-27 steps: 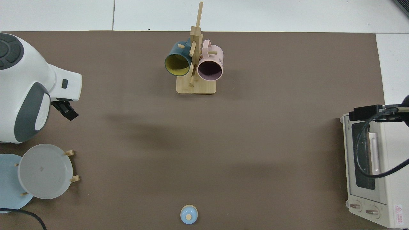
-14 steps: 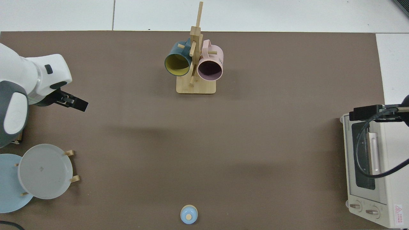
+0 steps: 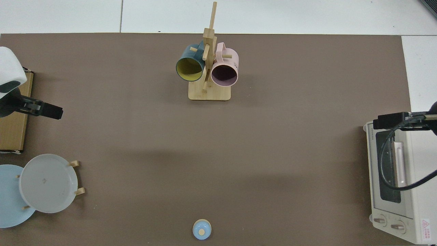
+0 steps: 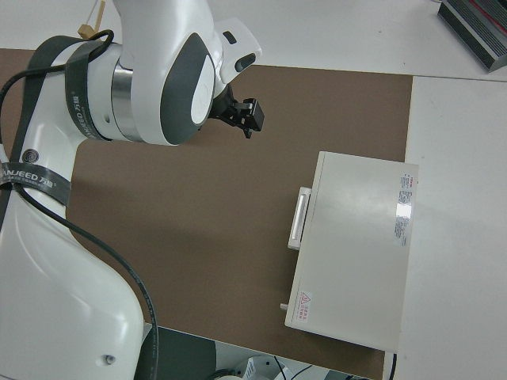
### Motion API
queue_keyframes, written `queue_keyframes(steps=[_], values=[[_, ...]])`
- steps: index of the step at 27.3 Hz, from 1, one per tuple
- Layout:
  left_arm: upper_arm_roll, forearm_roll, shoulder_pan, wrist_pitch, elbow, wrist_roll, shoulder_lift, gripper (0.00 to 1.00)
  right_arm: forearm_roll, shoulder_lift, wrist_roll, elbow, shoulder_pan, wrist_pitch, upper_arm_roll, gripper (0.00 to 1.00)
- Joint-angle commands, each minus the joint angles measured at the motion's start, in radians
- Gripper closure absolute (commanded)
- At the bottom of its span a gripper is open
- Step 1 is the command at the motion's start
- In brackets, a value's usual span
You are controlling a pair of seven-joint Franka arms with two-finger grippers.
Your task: Put markers into pen holder
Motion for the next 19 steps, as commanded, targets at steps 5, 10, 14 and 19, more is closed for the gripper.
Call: queue_keyframes(steps=[5,10,14,19], values=[[0.016,0.004,0.001,-0.01,-0.036,0.057,-0.045,0.0,-0.004,-0.007,-0.016,-0.002,-0.01,-0.008,0.006,0.0],[0.015,-0.007,-0.002,0.003,-0.07,0.062,-0.063,0.0,-0.004,-0.007,-0.016,-0.001,-0.01,-0.008,0.006,0.0],[0.013,-0.007,-0.006,0.004,-0.061,0.062,-0.058,0.0,-0.004,-0.007,-0.016,-0.002,-0.01,-0.008,0.006,0.0],[0.009,-0.009,-0.006,0.004,-0.062,0.022,-0.06,0.0,-0.004,-0.007,-0.016,-0.002,-0.01,-0.008,0.006,0.0]])
